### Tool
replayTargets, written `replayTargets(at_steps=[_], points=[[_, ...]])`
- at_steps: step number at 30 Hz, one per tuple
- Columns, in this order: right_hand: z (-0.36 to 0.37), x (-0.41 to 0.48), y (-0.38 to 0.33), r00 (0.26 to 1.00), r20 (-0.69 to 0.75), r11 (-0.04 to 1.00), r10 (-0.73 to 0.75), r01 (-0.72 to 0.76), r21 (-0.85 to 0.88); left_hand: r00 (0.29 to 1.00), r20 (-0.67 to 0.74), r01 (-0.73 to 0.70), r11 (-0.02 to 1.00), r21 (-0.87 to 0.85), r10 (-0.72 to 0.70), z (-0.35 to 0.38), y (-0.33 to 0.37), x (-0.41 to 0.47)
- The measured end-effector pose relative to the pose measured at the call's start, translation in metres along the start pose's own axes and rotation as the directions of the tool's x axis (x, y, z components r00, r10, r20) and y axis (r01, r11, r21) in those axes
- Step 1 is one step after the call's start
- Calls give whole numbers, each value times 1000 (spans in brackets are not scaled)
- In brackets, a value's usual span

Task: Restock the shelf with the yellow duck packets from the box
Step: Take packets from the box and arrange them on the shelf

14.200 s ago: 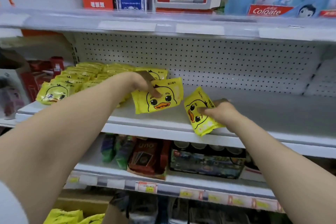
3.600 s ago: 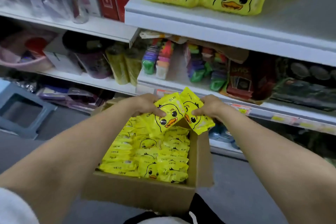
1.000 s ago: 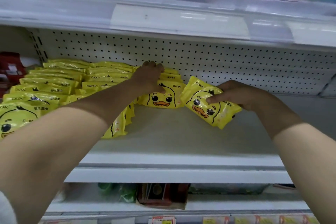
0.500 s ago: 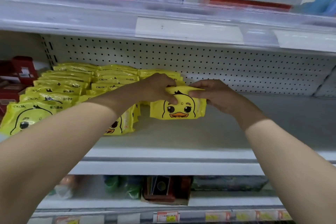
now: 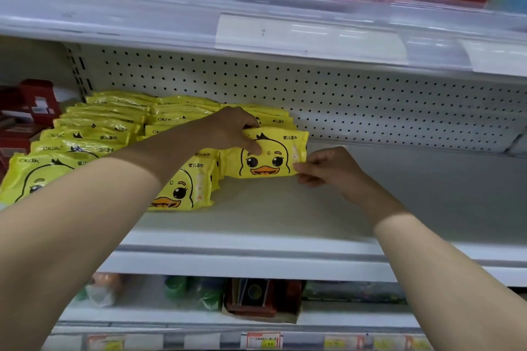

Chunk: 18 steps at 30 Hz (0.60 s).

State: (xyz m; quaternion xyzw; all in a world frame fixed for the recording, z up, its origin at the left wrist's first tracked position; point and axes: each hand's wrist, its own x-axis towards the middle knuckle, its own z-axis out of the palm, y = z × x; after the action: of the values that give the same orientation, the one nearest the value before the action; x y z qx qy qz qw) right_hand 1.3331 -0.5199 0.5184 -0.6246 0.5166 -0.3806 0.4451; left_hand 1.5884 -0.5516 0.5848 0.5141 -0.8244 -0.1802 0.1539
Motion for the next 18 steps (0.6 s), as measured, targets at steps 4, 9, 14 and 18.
replayTargets(at_steps=[4, 9, 14, 18], points=[[0, 1, 4, 998, 60, 999, 33, -33, -3, 1000, -3, 26, 999, 34, -26, 3, -6, 10], [0, 9, 9, 996, 59, 995, 62, -58, -76, 999, -6, 42, 996, 77, -41, 11, -8, 19], [2, 18, 13, 998, -54, 971, 39, -50, -236, 997, -60, 50, 977, 207, -38, 14, -6, 23], [8, 25, 17, 988, -156, 913, -20, -46, -406, 994, -102, 70, 956, 286, -42, 20, -8, 24]])
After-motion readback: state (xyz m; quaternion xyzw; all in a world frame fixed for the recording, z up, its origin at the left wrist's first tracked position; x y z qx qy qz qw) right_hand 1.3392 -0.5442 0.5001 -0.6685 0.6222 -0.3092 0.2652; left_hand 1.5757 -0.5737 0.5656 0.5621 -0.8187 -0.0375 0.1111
